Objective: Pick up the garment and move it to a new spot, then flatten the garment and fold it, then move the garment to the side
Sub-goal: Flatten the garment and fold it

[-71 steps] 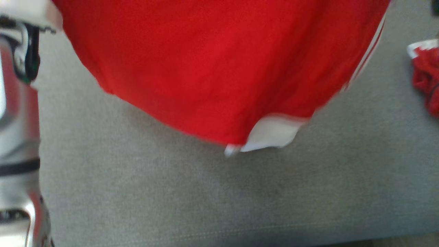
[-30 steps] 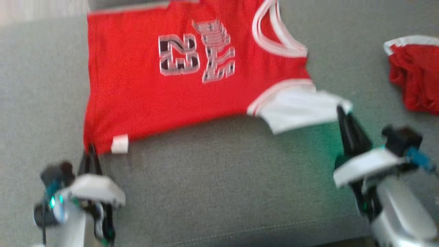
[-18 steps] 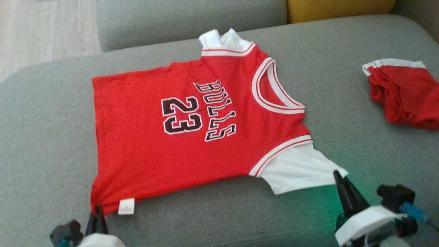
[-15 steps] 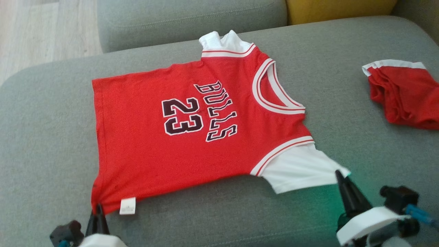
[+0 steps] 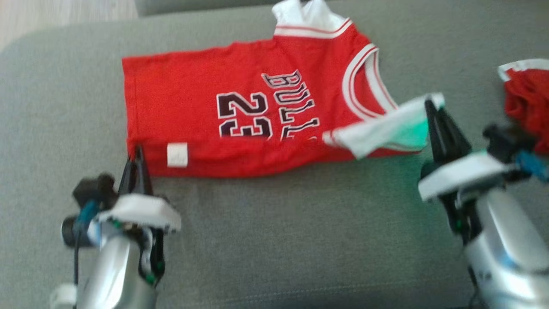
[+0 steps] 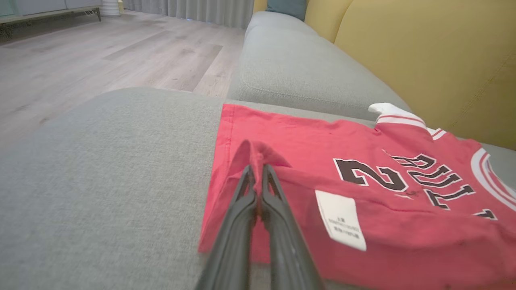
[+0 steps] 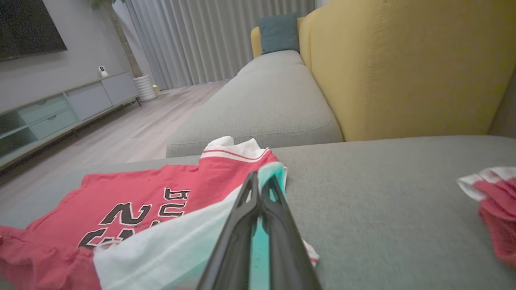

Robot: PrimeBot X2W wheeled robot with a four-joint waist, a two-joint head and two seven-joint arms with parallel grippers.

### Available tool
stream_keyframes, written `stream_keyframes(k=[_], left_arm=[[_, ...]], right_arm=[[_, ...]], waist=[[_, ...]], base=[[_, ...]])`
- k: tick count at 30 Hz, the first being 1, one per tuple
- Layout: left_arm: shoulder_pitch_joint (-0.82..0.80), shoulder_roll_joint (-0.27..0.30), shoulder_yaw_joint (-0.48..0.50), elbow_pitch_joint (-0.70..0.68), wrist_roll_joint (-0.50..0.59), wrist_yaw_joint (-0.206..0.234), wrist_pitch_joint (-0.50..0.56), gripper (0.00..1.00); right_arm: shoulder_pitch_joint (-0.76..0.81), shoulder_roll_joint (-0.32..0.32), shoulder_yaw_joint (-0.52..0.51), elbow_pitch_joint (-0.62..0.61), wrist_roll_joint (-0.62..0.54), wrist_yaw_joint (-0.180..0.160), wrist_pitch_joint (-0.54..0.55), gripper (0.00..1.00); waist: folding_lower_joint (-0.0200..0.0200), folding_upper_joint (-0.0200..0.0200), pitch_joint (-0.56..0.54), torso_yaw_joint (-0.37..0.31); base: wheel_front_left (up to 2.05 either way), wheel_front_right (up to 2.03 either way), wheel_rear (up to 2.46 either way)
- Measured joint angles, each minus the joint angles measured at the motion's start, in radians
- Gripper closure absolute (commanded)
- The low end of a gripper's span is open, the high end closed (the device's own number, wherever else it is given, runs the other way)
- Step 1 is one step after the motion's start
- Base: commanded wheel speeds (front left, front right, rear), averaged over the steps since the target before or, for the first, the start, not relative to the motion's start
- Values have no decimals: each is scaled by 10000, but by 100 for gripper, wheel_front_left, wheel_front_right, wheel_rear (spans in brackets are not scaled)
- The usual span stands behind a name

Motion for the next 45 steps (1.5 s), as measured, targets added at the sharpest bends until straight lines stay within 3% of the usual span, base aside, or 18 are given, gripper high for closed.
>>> stream_keyframes(k=[8, 15, 16, 17, 18, 22, 29, 34, 41, 42, 43, 44, 45], left_arm=[[-1944, -13, -213, 1455, 228, -173, 0, 100], [-2854, -27, -194, 2054, 347, -251, 0, 100], [-2891, -27, -192, 2086, 347, -249, 0, 86], [-2894, -27, -190, 2098, 343, -245, 0, 27], [-2892, -27, -190, 2098, 293, -244, 0, 0], [-2780, -29, -221, 1919, 163, -161, 0, 0], [-1755, -25, -295, 1354, -219, 25, 0, 0], [-1149, -21, -510, 1277, -410, 125, 0, 0], [-1145, -19, -562, 1269, -502, 194, 0, 0], [-1146, -19, -568, 1287, -500, 194, 0, 0], [-1146, -19, -579, 1323, -500, 188, 0, 0], [-1146, -19, -596, 1371, -502, 128, 0, 0], [-1149, -19, -614, 1444, -502, 61, 0, 0]], right_arm=[[-2523, -15, 265, 2113, -602, 0, -535, 100], [-3845, 278, 171, 3988, -1323, 0, -1024, 100], [-3965, 339, 102, 4194, -1377, 0, -1101, 45], [-4045, 360, 63, 4349, -1490, 0, -1116, 0], [-4111, 382, 15, 4491, -1586, 0, -1189, 0], [-4114, 583, -228, 4683, -1766, 0, -1304, 0], [-2790, 656, -965, 3710, -1864, 0, -1315, 0], [-1531, 976, -1333, 3716, -1789, 0, -1315, 0], [-1457, 1166, -1544, 4121, -2057, 0, -1331, 0], [-1476, 1177, -1528, 4240, -2059, 0, -1396, 10], [-1516, 1177, -1498, 4362, -2071, 0, -1419, 71], [-1576, 1177, -1452, 4454, -2069, 0, -1421, 100], [-1662, 1177, -1373, 4546, -2067, 0, -1442, 100]], waist=[[0, 0, 1091, 325], [1, 0, 1781, 521], [1, 0, 1840, 541], [2, 0, 1881, 558], [2, 0, 1916, 571], [1, 0, 1918, 583], [1, 0, 1735, 532], [1, 0, 1632, 471], [1, 0, 1572, 448], [1, 0, 1568, 452], [1, 0, 1565, 457], [1, 0, 1567, 463], [1, 0, 1568, 467]], base=[[0, 0, 0], [0, 0, 0], [0, 0, 0], [0, 0, 0], [0, 0, 0], [0, 0, 0], [0, 0, 0], [0, 0, 0], [0, 0, 0], [0, 0, 0], [0, 0, 0], [0, 0, 0], [0, 0, 0]])
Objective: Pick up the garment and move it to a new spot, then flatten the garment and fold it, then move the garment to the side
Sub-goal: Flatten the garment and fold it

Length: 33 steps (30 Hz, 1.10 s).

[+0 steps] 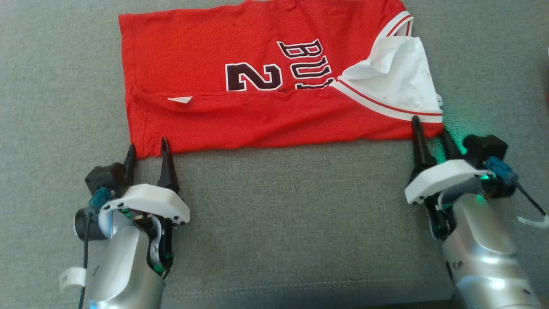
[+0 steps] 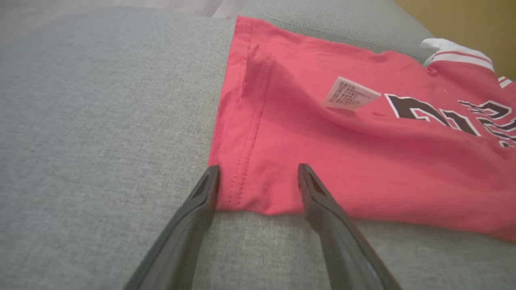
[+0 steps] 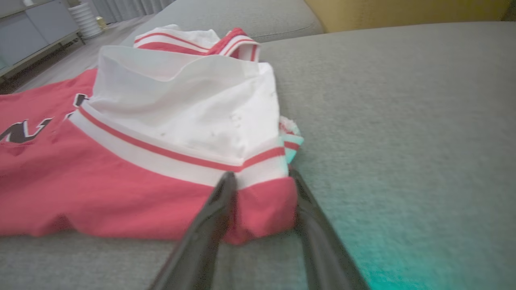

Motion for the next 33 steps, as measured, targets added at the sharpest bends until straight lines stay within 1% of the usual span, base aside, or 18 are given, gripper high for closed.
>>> stream_keyframes(k=[3, 6, 9, 13, 14, 16, 17, 18, 21, 23, 27, 33], left_arm=[[-13, 6, 17, 184, -2, -150, -4, 0], [-29, 15, 92, 407, -2, -399, -19, 0], [-74, 31, 163, 667, -2, -499, -104, 0], [-407, 31, 299, 1266, 19, -481, -182, 0], [-544, 31, 313, 1482, 31, -472, -186, 7], [-866, 29, 305, 2038, 10, -487, -276, 67], [-1016, 29, 297, 2228, 13, -489, -278, 100], [-1169, 65, 290, 2506, 10, -510, -280, 100], [-1592, 136, 127, 3308, -136, -765, -282, 100], [-1673, 142, 96, 3492, -215, -838, -276, 100], [-1420, 88, 159, 3363, -261, -817, -148, 100], [-22, -35, 449, 2817, -130, -779, -86, 100]], right_arm=[[-258, 65, 221, 119, 25, 0, 2, 100], [-281, 67, 405, 117, 65, 0, 13, 100], [-281, 69, 577, 75, 184, 0, 44, 100], [-281, 71, 815, -29, 347, 0, 54, 100], [-281, 71, 863, -65, 393, 0, 54, 100], [-281, 71, 980, -150, 464, 0, 54, 100], [-281, 71, 1022, -188, 500, 0, 54, 100], [-283, 71, 1060, -211, 523, 0, 54, 100], [-284, 73, 1133, -234, 663, 0, 54, 100], [-283, 73, 1141, -236, 679, 0, 54, 100], [-262, 75, 1129, -224, 794, 0, 54, 100], [119, 73, 1229, -157, 1045, 0, 56, 100]], waist=[[0, 0, -20, -34], [0, 0, -78, -138], [0, 0, -115, -244], [0, 0, -121, -350], [0, 0, -124, -368], [-1, 1, -139, -400], [0, 0, -146, -409], [0, 0, -159, -416], [0, 0, -307, -405], [0, 0, -430, -387], [0, 0, -793, -351], [0, 0, -1640, -313]], base=[[0, 0, 0], [0, 0, 0], [0, 0, 0], [0, 0, 0], [0, 0, 0], [0, 0, 0], [0, 0, 0], [0, 0, 0], [0, 0, 0], [0, 0, 0], [0, 0, 0], [0, 0, 0]])
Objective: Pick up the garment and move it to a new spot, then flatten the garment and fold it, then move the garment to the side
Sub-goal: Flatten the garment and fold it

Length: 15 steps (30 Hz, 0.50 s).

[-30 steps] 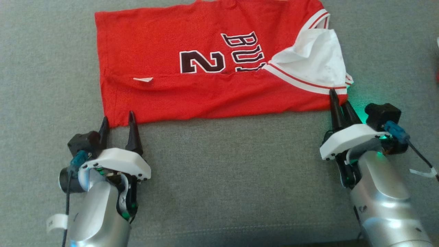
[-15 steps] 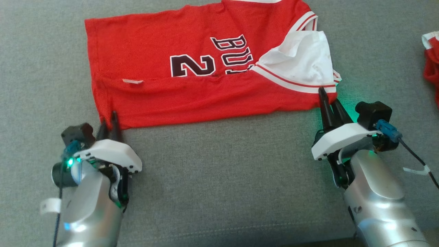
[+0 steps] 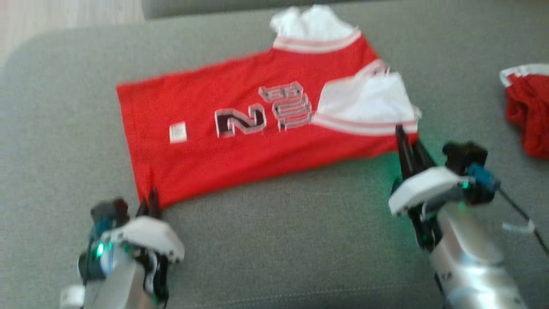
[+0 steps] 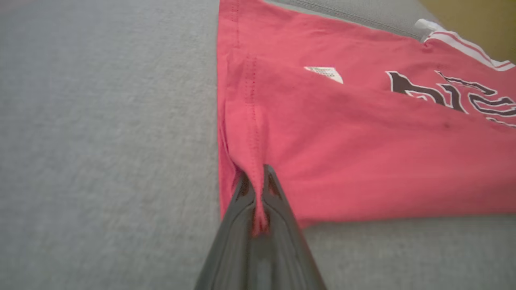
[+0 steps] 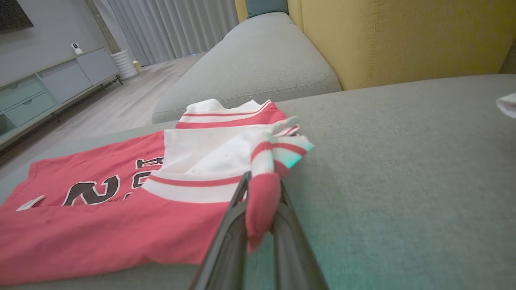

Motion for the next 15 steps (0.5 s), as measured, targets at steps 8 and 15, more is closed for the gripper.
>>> stream_keyframes(k=[8, 15], left_arm=[[1739, 10, 274, -566, 73, 4, 84, 100], [1885, 29, 165, -1104, 192, 38, 86, 0]], right_arm=[[1732, -27, 280, 201, 598, 0, 98, 100], [2015, -113, 389, -84, 844, 0, 303, 0]], waist=[[0, 0, -1067, 1], [0, 0, -864, 32]], base=[[0, 0, 0], [0, 0, 0]])
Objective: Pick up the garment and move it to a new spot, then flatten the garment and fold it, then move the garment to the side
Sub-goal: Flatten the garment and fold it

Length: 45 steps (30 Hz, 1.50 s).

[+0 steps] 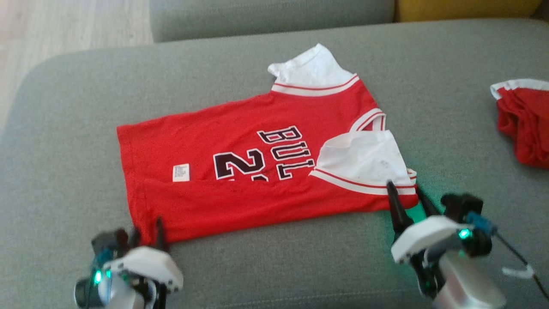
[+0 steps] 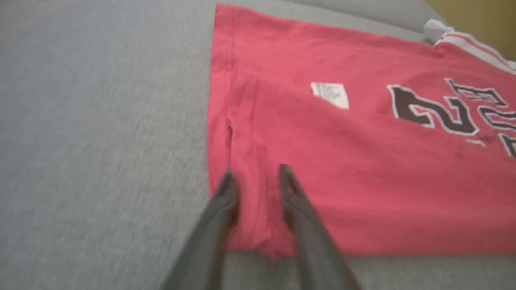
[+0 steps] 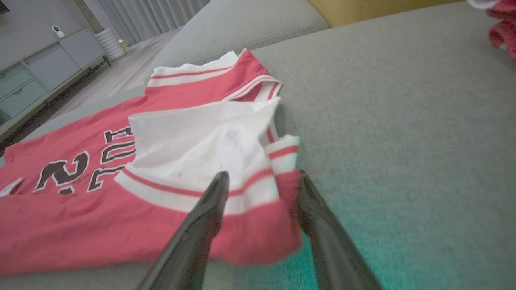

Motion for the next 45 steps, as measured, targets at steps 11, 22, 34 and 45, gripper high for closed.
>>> stream_keyframes(k=[11, 22, 34, 45], left_arm=[[-3083, 675, -531, 17, 989, -42, 717, 0], [-5472, 1873, -510, 1787, 1024, -614, 2863, 0], [-6687, 2163, -736, 2644, 995, -974, 3530, 50], [-7502, 1425, -1350, 2571, 853, -1509, 2895, 100]], right_arm=[[-2103, -282, 69, -941, -637, 0, 399, 0], [-3994, -207, 1137, -947, -698, 0, 621, 0], [-5388, -389, 1499, -485, -610, 0, 742, 0], [-8258, -1189, 1369, 1421, -800, 0, 2169, 0]], waist=[[0, 0, 936, 111], [0, 0, 2056, -252], [1, 0, 2912, -107], [1, 0, 3701, 925]], base=[[0, 0, 0], [0, 0, 0], [0, 0, 0], [0, 0, 0]])
